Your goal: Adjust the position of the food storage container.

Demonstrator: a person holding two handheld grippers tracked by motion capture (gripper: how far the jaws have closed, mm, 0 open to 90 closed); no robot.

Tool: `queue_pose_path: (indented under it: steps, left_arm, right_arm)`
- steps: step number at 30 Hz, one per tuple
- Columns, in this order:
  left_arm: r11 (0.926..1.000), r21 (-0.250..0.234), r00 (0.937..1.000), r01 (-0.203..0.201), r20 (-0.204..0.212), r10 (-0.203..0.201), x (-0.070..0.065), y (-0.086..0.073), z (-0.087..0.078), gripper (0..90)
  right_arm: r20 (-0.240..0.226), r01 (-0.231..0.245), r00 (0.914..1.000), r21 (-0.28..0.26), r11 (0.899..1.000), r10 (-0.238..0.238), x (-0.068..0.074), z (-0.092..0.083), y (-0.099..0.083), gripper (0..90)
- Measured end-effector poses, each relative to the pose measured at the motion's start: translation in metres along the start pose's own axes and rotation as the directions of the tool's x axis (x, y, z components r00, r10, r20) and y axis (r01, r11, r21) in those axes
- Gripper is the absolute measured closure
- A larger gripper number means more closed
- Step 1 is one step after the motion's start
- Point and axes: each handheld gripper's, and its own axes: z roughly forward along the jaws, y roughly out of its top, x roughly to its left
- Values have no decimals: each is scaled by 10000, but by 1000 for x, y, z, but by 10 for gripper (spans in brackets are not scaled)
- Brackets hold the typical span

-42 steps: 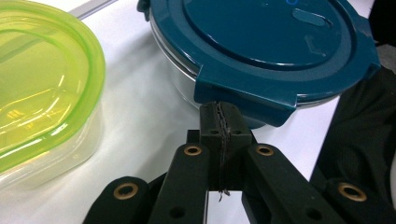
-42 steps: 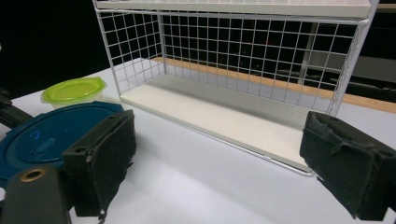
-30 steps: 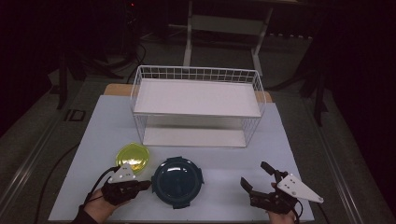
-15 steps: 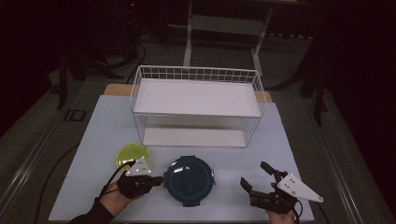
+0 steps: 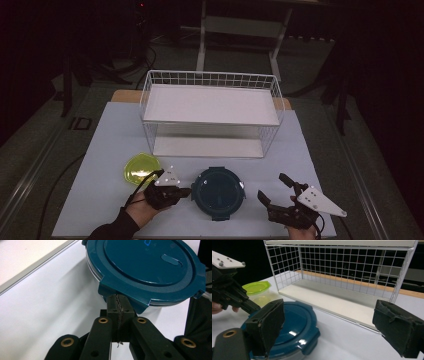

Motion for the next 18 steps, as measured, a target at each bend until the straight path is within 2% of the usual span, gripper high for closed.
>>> queue_pose_path:
  steps: [18]
  left_arm:
    - [9996, -65, 9995, -263, 191, 264, -10, 22, 28, 887]
  right_arm:
    - [-33, -55, 10000, 64, 10000, 55, -1, -1, -1, 103]
